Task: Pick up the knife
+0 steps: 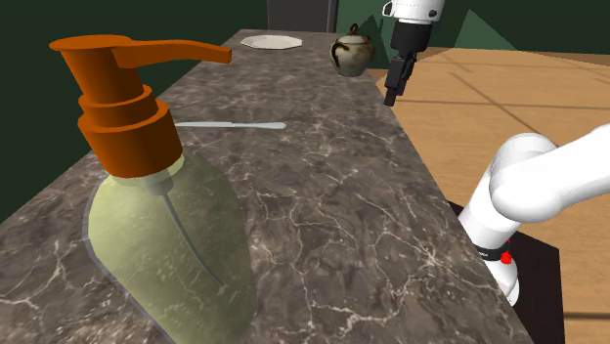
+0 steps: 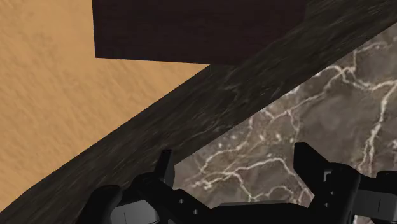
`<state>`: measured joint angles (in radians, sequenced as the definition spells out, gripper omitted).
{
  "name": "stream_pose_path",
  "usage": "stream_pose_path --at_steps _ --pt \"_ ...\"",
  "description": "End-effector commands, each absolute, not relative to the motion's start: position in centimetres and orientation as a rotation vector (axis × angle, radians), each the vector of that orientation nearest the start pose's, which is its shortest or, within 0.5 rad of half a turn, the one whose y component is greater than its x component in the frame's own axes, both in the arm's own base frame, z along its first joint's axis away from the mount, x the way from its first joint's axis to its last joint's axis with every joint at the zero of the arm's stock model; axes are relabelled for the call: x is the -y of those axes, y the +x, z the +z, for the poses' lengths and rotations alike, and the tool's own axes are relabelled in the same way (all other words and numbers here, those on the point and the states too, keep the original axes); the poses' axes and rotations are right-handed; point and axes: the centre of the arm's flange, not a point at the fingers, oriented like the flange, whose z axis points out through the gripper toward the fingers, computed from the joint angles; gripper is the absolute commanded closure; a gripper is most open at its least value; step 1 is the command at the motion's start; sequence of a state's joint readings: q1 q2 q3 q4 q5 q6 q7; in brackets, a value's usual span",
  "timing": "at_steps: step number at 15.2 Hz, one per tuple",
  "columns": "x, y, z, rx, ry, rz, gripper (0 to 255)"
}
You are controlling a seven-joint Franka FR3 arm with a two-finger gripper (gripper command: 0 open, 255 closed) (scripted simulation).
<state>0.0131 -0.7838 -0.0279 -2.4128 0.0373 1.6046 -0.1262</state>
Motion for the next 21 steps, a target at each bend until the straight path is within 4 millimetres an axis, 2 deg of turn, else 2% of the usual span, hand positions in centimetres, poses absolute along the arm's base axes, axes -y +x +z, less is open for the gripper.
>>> stream_pose_path --at_steps 1,11,21 --pt "0.3 30.9 56.6 0.182 -3.078 0.032 0" --pt "-9.3 40.2 57.6 0.474 -3.076 0.017 0" --pt "-20.5 47.6 58.4 0.768 -3.047 0.003 0"
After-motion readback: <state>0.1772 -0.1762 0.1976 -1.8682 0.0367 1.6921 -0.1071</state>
